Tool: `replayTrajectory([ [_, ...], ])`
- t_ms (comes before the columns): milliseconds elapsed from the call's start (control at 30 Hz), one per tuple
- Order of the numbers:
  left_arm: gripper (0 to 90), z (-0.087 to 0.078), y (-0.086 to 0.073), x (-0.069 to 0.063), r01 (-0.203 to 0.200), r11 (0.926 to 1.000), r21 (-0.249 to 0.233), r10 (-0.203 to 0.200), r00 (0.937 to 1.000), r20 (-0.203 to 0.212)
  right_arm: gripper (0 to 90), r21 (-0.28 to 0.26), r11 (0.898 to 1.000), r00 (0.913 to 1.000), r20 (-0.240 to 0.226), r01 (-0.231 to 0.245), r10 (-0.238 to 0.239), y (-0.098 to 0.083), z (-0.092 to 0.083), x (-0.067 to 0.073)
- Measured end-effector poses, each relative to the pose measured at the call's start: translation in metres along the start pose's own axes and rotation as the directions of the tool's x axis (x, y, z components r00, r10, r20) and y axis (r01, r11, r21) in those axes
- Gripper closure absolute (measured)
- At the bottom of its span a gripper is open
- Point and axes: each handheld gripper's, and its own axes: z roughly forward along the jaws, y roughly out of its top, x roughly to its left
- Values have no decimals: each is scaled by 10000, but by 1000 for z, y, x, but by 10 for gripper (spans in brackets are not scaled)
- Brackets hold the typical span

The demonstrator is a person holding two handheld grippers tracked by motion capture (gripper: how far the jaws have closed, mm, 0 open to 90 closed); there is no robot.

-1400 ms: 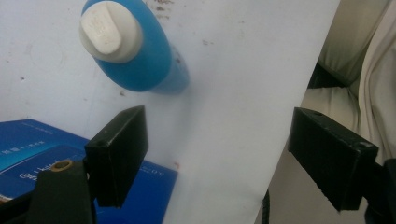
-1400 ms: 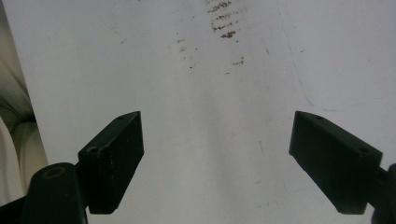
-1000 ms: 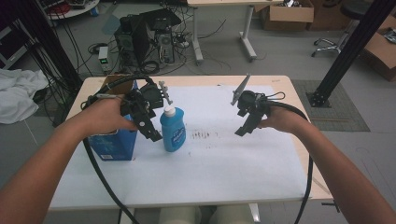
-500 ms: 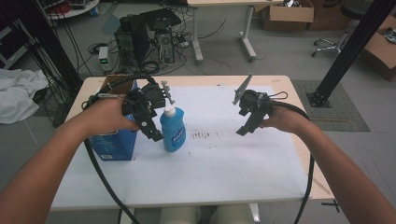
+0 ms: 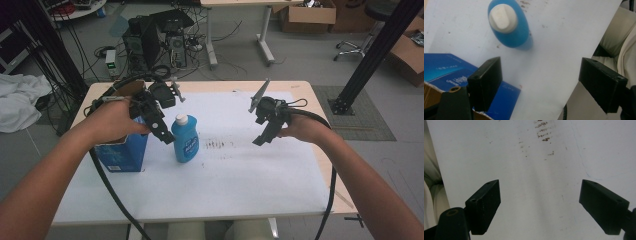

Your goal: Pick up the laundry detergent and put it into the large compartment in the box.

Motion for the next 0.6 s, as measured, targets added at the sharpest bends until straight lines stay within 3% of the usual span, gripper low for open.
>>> replayTrajectory([
  [100, 187, -5, 0, 4, 463, 9984, -318, -466, 9989, -68, 172, -80, 10000, 10000, -12, 21, -21, 0, 0, 0],
  [300, 172, -5, 7, 7, 1241, 9912, -466, -1249, 9921, -133, 165, -13, 10000, 9999, 139, -16, 16, 1, 0, 0],
  [600, 175, 0, 17, 10, 1861, 9818, -370, -1866, 9824, -125, 168, -32, 10000, 9999, 158, 2, -2, 1, 2, 0],
])
